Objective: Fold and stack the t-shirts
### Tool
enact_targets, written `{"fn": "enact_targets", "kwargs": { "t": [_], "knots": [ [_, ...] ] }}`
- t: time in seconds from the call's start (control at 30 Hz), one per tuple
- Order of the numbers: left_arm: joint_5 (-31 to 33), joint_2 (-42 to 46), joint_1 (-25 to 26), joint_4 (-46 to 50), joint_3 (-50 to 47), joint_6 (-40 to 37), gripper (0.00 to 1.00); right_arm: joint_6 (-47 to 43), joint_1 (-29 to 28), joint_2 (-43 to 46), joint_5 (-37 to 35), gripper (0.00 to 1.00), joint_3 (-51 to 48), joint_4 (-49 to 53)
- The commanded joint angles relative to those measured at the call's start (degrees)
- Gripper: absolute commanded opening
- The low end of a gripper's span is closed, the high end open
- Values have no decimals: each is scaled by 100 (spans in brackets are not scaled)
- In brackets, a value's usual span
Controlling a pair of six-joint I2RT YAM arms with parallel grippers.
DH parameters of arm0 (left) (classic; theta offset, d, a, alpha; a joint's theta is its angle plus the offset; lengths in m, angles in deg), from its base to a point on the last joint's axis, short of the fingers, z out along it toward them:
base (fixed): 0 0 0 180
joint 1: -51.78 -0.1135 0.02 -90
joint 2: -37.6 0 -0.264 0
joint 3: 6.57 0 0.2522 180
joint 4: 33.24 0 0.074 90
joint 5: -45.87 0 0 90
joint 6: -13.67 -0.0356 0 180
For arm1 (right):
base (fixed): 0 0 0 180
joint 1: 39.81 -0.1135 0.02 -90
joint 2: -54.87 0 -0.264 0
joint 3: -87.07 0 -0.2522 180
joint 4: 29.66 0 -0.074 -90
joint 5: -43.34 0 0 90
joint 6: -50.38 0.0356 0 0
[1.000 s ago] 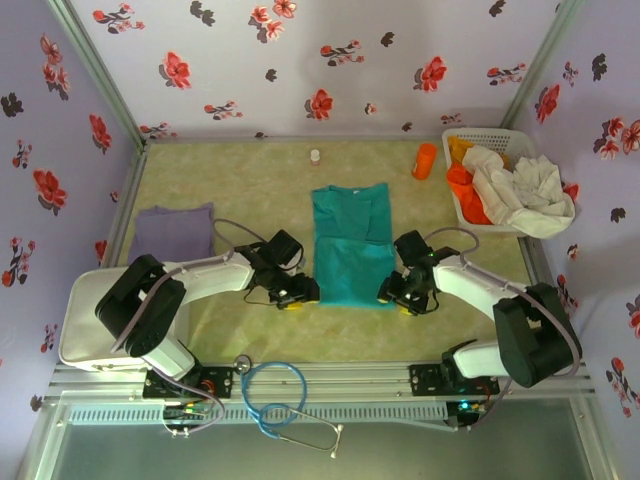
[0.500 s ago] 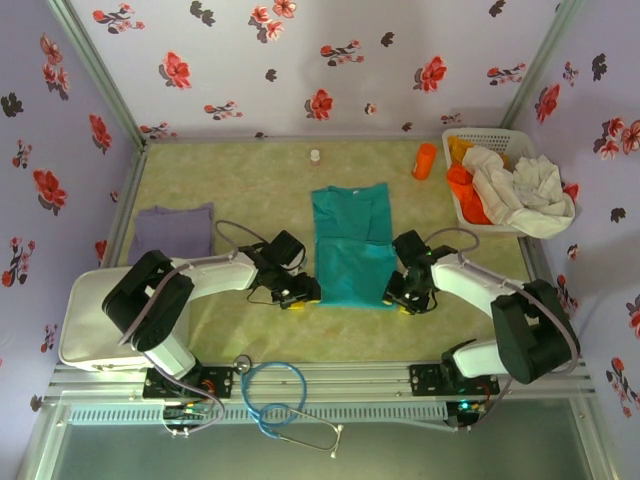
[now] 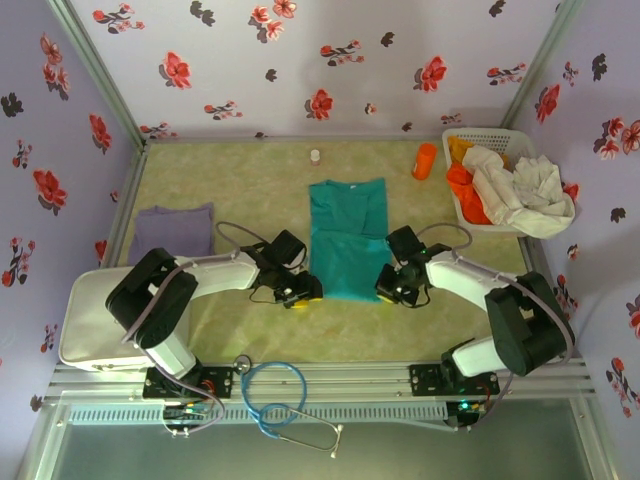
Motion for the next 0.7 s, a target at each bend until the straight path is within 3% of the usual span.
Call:
{"fn": "enact_targets", "kwargs": {
  "t": [0.0,0.23,0.37,0.67],
  "knots": [
    [-165,-240,149,-294,120,160,44,-6,-33,-72,27,0,139,-378],
    [-98,-254,128,-252,158,122,42,-102,-33,-53,-26,0,171,-237],
    [206,-115,11,188,209,-34,46,-90,-33,-10,-11,0,181,-225],
    [625,-318,-146,939,749,-381,45,-129,-33,-33,45,0,279,-108]
  ]
}}
